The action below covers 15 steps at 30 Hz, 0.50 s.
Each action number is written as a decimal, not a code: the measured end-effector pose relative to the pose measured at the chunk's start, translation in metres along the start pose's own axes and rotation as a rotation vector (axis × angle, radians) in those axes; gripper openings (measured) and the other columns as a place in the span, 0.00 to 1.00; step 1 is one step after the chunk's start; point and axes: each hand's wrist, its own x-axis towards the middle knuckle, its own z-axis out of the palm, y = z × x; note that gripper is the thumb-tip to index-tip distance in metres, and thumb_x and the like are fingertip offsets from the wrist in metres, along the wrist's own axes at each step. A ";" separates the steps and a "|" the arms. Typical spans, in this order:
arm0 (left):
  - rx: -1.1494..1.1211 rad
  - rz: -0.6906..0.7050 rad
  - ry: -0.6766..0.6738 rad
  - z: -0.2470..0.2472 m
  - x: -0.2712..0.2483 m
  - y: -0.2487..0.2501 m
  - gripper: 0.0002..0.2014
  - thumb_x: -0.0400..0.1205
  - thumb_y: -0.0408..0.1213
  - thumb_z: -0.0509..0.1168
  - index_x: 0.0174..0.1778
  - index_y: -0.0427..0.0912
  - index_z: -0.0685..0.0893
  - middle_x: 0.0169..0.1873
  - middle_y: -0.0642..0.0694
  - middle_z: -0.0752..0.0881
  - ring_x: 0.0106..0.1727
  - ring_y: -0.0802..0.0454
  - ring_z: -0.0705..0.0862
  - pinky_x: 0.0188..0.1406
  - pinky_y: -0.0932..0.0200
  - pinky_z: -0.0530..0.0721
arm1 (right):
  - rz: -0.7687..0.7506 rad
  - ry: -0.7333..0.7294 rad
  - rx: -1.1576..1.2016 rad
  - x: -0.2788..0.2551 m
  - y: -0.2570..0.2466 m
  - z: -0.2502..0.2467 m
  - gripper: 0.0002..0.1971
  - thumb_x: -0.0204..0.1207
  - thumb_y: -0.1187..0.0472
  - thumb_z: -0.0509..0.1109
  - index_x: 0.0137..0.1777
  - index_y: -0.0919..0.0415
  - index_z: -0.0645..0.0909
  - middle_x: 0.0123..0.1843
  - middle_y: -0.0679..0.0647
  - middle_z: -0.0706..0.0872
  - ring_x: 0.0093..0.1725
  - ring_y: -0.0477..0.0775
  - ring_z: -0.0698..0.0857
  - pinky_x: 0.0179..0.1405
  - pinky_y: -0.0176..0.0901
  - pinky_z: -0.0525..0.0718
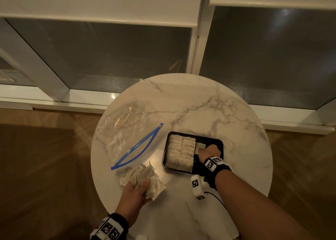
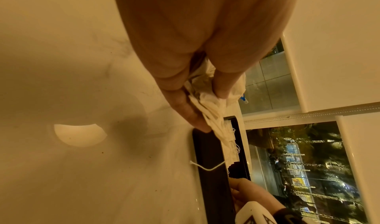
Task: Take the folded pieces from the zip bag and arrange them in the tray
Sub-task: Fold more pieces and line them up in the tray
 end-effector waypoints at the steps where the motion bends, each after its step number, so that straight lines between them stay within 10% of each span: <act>1: -0.002 0.000 0.003 0.000 0.000 0.000 0.17 0.88 0.34 0.63 0.74 0.43 0.79 0.61 0.39 0.90 0.62 0.39 0.89 0.63 0.36 0.86 | 0.004 -0.003 -0.006 0.001 0.000 0.000 0.12 0.79 0.60 0.70 0.52 0.70 0.84 0.50 0.65 0.89 0.47 0.64 0.89 0.36 0.45 0.85; 9: -0.001 -0.013 0.005 -0.004 -0.004 0.001 0.18 0.88 0.35 0.64 0.75 0.44 0.79 0.61 0.40 0.90 0.62 0.39 0.90 0.61 0.38 0.88 | 0.022 0.038 0.002 -0.004 -0.003 -0.005 0.09 0.80 0.65 0.65 0.52 0.71 0.82 0.43 0.64 0.88 0.30 0.59 0.85 0.21 0.38 0.78; 15: 0.013 -0.020 0.013 -0.005 -0.004 0.001 0.17 0.88 0.36 0.64 0.74 0.45 0.80 0.61 0.42 0.91 0.61 0.40 0.90 0.58 0.40 0.89 | -0.090 0.219 0.111 -0.010 0.003 0.000 0.01 0.78 0.68 0.66 0.47 0.64 0.79 0.44 0.66 0.88 0.40 0.66 0.89 0.40 0.56 0.91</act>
